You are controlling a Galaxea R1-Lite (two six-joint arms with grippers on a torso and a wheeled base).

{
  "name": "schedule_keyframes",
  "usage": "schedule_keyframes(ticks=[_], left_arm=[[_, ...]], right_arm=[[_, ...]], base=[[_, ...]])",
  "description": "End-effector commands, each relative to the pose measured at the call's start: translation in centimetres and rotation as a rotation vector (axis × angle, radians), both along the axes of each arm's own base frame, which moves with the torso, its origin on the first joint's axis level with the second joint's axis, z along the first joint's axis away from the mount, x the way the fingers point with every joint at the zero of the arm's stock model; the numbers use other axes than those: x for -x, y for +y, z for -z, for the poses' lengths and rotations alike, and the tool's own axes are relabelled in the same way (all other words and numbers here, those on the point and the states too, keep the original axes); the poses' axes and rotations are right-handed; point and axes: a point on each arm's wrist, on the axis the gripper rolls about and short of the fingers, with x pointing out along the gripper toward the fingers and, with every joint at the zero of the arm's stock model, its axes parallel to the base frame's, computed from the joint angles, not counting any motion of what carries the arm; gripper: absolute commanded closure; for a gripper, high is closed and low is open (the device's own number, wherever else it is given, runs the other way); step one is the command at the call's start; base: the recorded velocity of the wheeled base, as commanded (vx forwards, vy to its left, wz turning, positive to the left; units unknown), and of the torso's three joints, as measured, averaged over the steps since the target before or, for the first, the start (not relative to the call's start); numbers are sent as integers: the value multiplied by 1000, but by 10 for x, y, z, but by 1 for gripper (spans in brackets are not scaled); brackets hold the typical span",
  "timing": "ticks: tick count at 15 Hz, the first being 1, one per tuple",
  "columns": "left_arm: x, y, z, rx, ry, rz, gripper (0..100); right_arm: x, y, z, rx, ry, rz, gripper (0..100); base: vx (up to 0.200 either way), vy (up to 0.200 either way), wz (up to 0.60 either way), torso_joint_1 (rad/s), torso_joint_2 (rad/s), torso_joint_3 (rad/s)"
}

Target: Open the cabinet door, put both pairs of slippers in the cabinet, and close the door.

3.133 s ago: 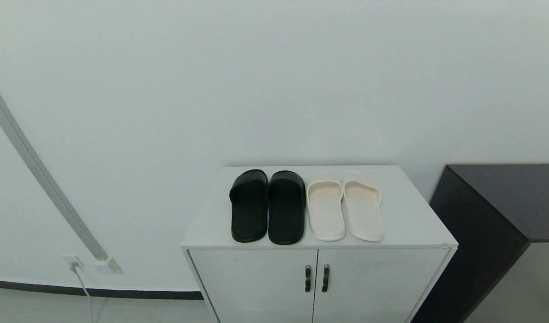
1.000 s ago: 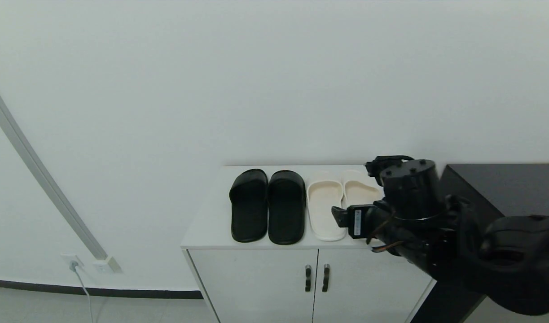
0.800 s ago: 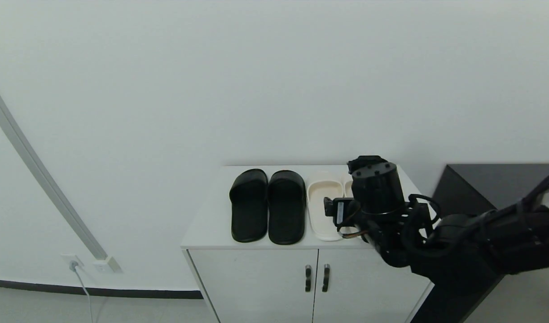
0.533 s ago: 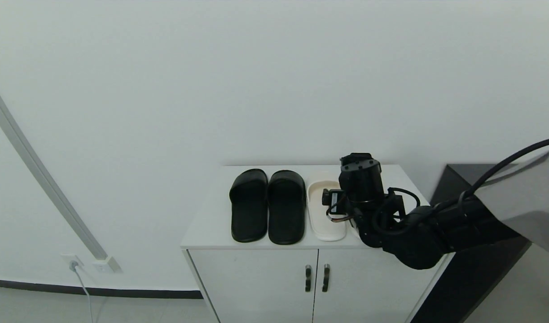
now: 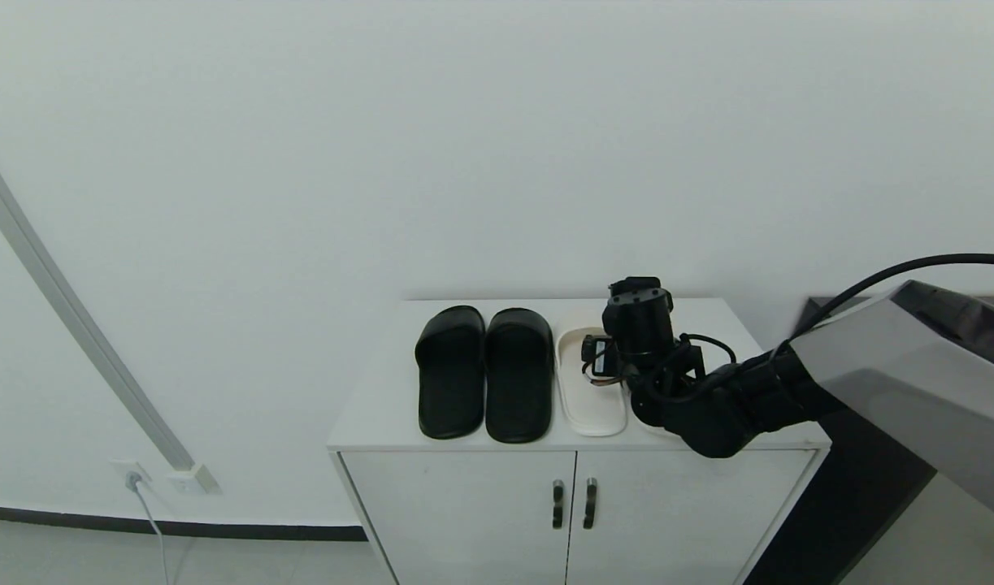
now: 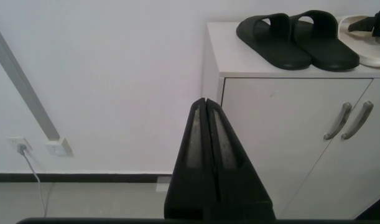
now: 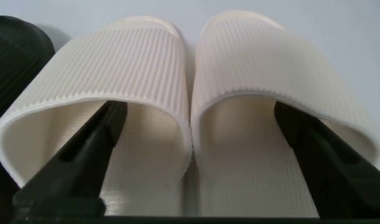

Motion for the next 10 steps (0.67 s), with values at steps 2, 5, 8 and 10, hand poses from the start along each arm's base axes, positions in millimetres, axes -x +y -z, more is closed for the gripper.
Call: schedule_keyframes(ticks=[2,5,8,10], left_arm=[[0,0,0,1,1,0,100],[0,0,0,1,1,0,100],[0,0,0,3,1,0,100],[0,0,0,3,0,0,100]], right_arm=[[-1,0,-2,-5,-7,1,100],[-1,0,-1,-5,-4,1,100],[2,-1,-7,-9,-13,1,100],[10,-6,-21,-15,-30,-4,100]], base=[[0,0,0,0,0,0],[0,0,0,0,0,0],[0,0,0,0,0,0],[0,0,0,0,0,0]])
